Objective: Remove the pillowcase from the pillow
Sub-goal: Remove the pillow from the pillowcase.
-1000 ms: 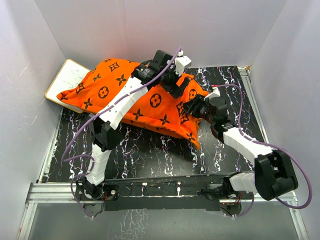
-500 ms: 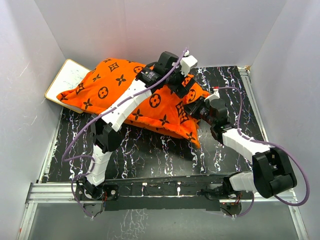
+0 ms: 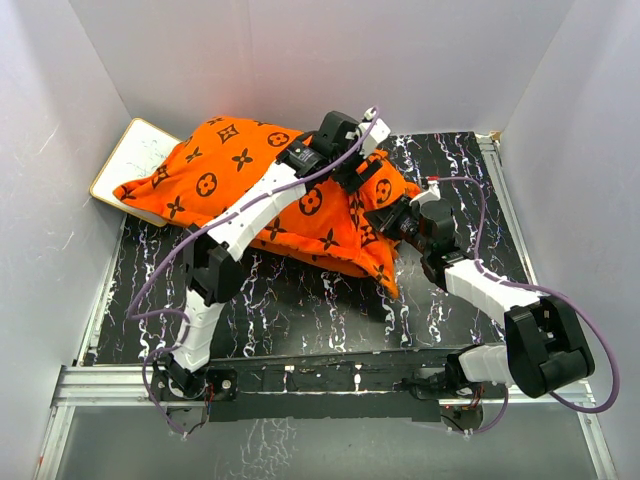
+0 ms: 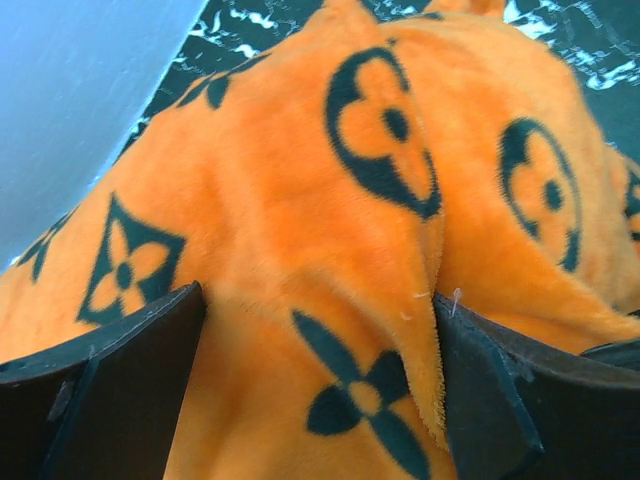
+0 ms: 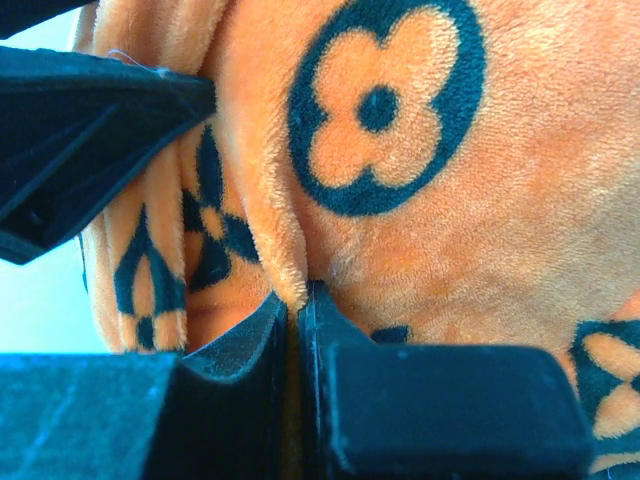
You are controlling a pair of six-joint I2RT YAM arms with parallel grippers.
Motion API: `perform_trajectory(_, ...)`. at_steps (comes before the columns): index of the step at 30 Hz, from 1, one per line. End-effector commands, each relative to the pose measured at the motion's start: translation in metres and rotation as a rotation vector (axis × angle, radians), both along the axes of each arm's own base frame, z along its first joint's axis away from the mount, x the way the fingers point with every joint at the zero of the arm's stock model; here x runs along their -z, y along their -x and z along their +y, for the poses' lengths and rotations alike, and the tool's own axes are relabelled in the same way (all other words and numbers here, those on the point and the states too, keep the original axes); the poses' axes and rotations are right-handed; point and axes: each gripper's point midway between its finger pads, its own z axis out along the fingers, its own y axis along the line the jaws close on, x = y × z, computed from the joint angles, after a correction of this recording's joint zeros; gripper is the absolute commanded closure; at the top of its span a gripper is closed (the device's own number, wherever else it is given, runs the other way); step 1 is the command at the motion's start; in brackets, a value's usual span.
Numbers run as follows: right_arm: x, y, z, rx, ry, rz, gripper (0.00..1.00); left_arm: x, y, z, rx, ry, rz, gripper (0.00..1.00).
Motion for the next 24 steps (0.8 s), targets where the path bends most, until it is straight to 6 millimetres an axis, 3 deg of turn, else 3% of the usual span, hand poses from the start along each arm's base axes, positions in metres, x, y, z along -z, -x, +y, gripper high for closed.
perform_trajectory(1, 0.042, 0.012, -0.005, 0.009, 0.072, 0.146, 0.92, -0.065, -0.016, 0.064, -0.14, -0.038, -0.193, 0.16)
perform_trajectory(5, 0.051, 0.012, -0.01, 0.036, 0.089, 0.178, 0.92, -0.061, -0.018, 0.093, -0.176, -0.099, -0.24, 0.27)
perform_trajectory(9, 0.053, 0.013, -0.017, 0.071, 0.11, 0.188, 0.92, -0.052, -0.033, 0.123, -0.24, -0.136, -0.244, 0.37)
perform_trajectory(12, 0.055, 0.014, -0.024, 0.099, 0.138, 0.192, 0.92, -0.061, -0.044, 0.141, -0.293, -0.104, -0.261, 0.39)
perform_trajectory(16, 0.06, 0.016, -0.032, 0.129, 0.17, 0.206, 0.92, -0.083, -0.049, 0.155, -0.318, -0.072, -0.313, 0.41)
perform_trajectory(20, 0.068, 0.016, -0.041, 0.169, 0.206, 0.233, 0.92, -0.087, -0.044, 0.166, -0.331, -0.07, -0.326, 0.47)
perform_trajectory(24, 0.069, 0.014, -0.05, 0.203, 0.244, 0.237, 0.92, -0.092, -0.037, 0.173, -0.337, -0.022, -0.314, 0.63)
